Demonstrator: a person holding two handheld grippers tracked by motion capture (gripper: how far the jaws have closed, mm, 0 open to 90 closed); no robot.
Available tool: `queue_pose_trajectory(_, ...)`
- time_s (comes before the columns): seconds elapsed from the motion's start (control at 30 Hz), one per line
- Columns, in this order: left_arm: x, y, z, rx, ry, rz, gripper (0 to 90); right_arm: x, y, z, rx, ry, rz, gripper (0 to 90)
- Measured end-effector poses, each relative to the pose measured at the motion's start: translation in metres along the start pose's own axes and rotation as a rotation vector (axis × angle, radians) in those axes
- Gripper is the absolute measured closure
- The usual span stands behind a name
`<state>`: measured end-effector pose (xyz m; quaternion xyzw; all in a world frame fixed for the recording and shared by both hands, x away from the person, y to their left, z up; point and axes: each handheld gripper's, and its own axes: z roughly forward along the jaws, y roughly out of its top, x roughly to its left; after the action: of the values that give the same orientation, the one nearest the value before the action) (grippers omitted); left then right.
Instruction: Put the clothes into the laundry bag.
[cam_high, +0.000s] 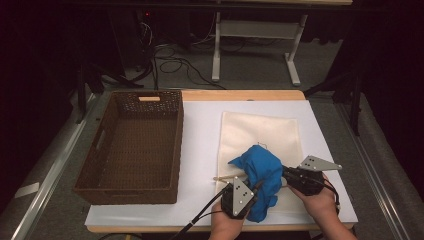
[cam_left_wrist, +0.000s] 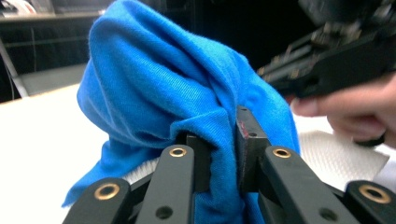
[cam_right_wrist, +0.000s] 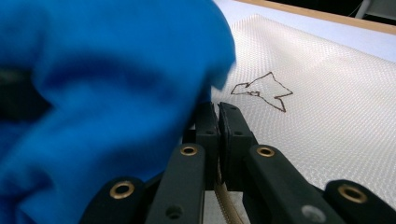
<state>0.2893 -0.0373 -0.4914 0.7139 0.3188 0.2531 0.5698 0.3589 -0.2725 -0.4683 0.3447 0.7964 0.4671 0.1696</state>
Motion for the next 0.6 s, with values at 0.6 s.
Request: queue_pose_trajectory(0.6,0.007,-0.017,0.044,0.303,0.002,-0.025,79.1,0.003,0.001,-0.001,-0.006,0.006,-0.013,88.5)
